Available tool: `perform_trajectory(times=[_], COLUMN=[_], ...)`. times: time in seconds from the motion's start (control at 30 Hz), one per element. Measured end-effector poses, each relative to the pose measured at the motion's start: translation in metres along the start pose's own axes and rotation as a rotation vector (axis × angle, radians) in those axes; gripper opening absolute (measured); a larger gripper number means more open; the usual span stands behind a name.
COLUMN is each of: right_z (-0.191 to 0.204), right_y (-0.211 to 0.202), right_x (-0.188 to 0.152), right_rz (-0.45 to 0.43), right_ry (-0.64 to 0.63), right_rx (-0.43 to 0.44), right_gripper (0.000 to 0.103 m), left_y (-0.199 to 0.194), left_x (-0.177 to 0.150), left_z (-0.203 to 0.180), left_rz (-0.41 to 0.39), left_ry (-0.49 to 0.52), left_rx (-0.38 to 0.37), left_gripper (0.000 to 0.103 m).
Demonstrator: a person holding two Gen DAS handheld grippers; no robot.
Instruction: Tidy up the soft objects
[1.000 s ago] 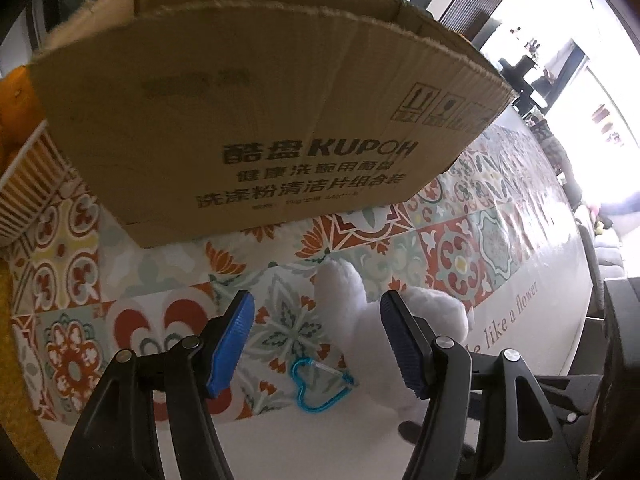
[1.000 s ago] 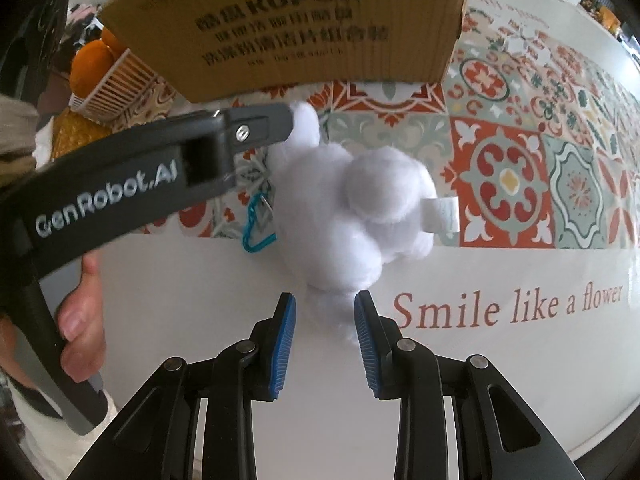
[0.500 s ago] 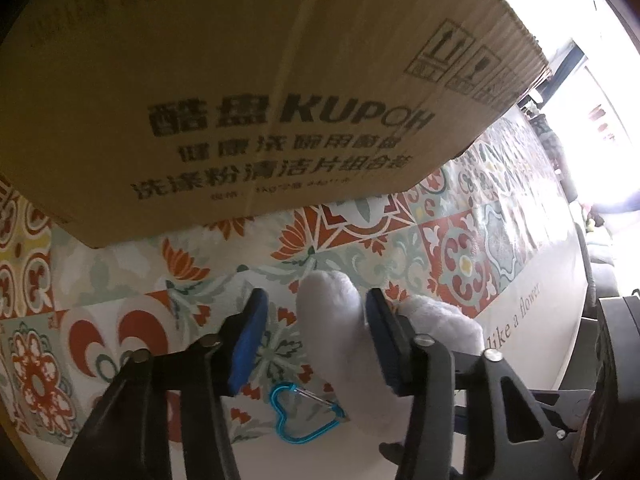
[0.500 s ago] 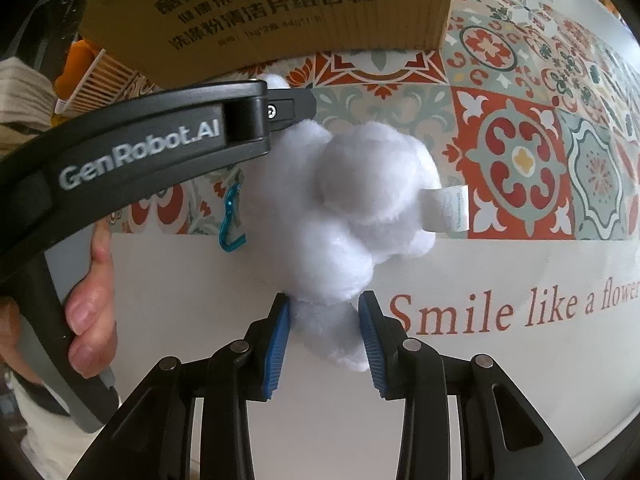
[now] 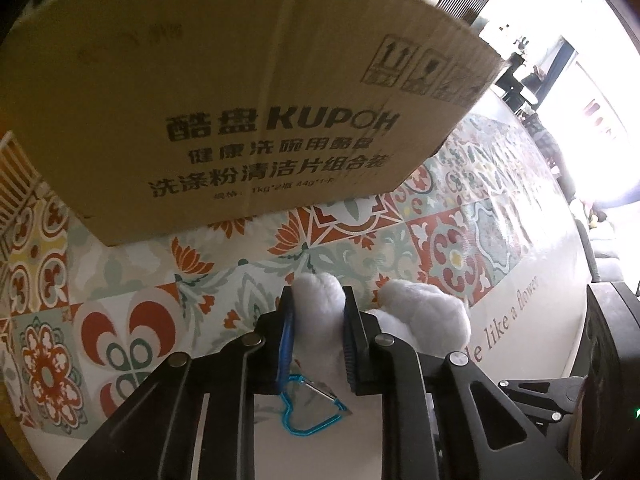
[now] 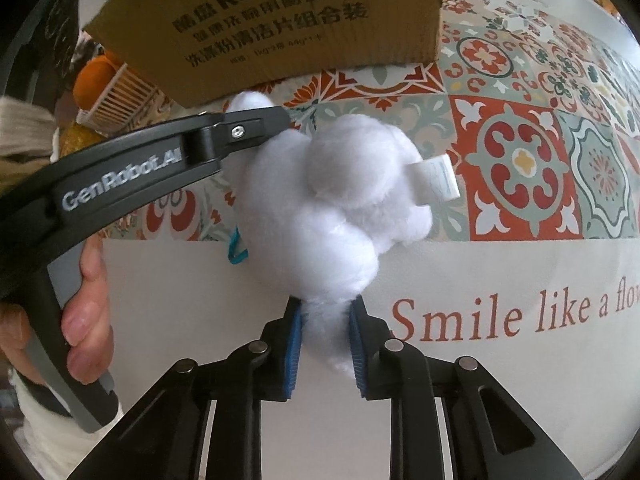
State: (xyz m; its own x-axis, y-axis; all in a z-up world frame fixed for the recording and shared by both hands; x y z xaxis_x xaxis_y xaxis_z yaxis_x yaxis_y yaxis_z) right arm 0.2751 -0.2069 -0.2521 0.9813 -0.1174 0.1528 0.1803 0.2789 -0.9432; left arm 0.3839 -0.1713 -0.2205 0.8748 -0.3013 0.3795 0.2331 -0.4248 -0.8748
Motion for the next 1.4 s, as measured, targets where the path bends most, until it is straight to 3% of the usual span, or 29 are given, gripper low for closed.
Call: perform_trajectory(times=[0.6,1.07,1.4], right_z=[-0.027,0.001,0.027], right_y=[-0.068,-0.138,-0.166], right_x=[-0.005,0.012,0.036], right_rz=[-0.232,-0.447,-0.572], right_ry=[0.040,-0.035,-0.070], right_rx=[0.093,0.103,0.098], right_gripper=[0.022,0.022,0.022], left_y=[-0.075,-0.173,-0.207], left_x=[-0.003,0.019,0.036], left_z=[-0.025,-0.039,-0.038], left_rz=[-0.193,-0.404,-0.498], left_ry=[0.048,0.115,0.133], left_rx=[0.043,0.096,0.140], left_gripper=[0.021,0.021,0.021])
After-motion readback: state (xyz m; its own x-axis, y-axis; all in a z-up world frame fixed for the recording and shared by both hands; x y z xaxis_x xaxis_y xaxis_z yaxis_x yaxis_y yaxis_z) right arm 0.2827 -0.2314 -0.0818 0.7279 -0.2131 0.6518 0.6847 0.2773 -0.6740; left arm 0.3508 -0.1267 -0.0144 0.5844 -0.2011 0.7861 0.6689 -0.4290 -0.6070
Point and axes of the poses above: each gripper's, at about its wrist camera, not at the fingertips, and y roughly the way its jaws point, z to its left, x to its top, the point moved 8 cm from there along y, roughly the way its jaws point
